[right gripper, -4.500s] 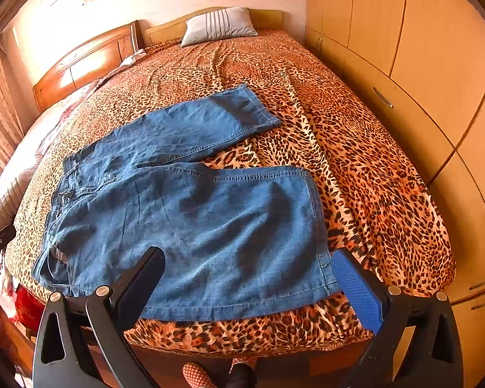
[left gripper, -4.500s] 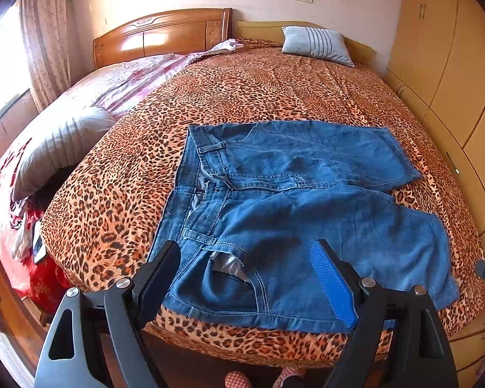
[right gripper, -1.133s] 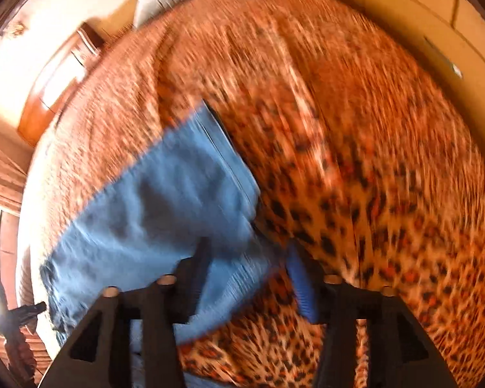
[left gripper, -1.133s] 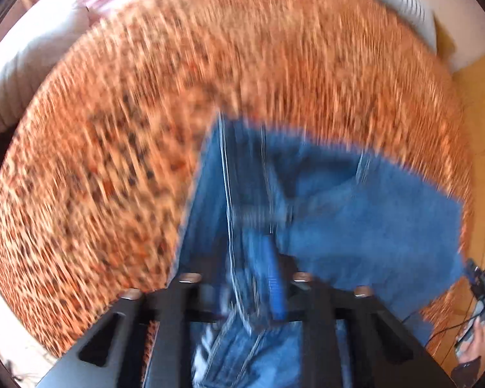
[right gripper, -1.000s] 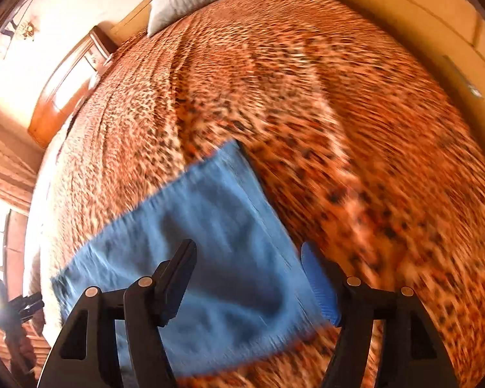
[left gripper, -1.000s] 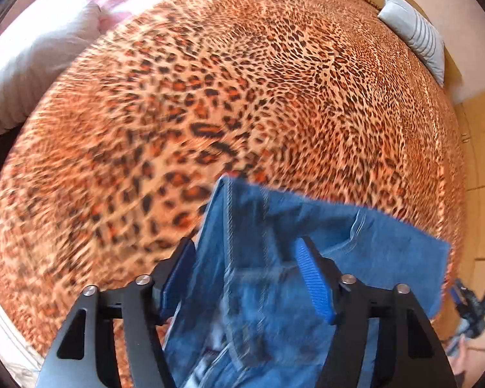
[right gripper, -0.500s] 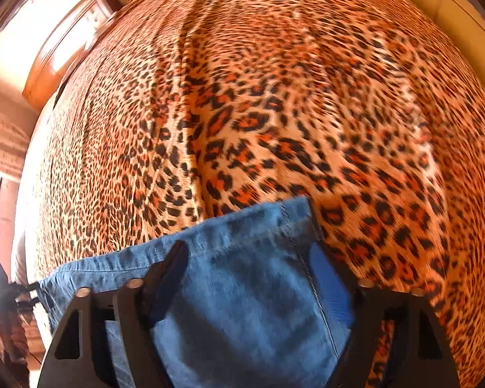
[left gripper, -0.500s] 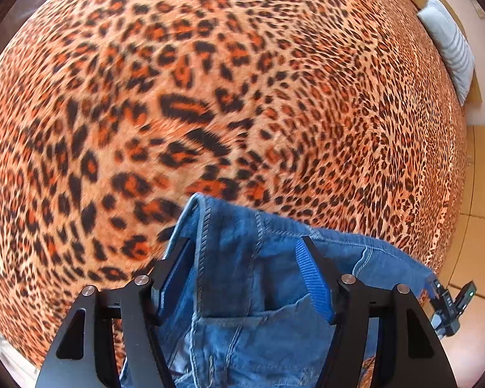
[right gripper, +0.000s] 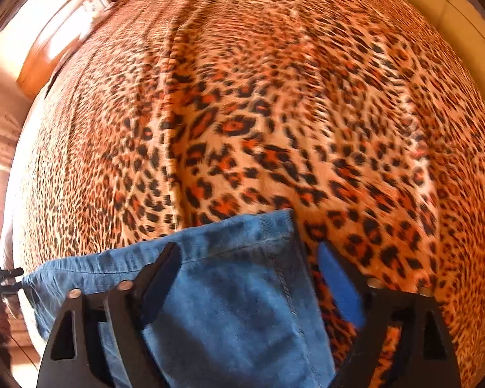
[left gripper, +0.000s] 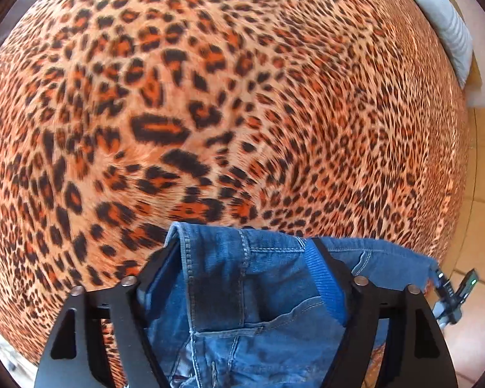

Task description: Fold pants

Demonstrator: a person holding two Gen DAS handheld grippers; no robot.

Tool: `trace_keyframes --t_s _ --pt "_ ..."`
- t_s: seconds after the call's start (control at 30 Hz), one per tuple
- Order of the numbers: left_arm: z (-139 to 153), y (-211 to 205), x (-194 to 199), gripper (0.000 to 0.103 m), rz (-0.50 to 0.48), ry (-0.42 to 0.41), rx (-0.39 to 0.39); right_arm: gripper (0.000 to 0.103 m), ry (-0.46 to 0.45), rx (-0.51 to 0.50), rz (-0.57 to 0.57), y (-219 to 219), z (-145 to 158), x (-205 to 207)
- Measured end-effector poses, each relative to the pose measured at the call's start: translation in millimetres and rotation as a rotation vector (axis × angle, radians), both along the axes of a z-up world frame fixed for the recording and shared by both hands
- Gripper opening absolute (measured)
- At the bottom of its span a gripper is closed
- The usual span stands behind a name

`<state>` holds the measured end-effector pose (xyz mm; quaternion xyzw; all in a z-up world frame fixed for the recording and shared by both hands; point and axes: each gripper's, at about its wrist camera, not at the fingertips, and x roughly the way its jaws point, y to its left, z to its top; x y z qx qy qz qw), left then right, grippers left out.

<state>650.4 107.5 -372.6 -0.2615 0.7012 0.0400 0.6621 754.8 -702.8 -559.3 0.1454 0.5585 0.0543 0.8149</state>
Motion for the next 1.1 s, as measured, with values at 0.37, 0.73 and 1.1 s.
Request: trace_keyframes --t_s 0.37,0.73,1.1 --pt "-11.5 -56.8 37.6 0.005 -0.183 -0.098 0.272 0.011 -0.050 -0.163 0.115 56.1 12.4 0.2" --pt "22.8 -74.2 31.0 0.004 -0.154 -0.337 0.235 0.011 -0.221 -0.062 0.045 40.5 87.6 -81.0" --pt "156.9 -46.7 -175.2 0.005 -0.129 -0.584 0.225 0.011 -0.393 0.069 -0.058 12.5 146.0 -239.1"
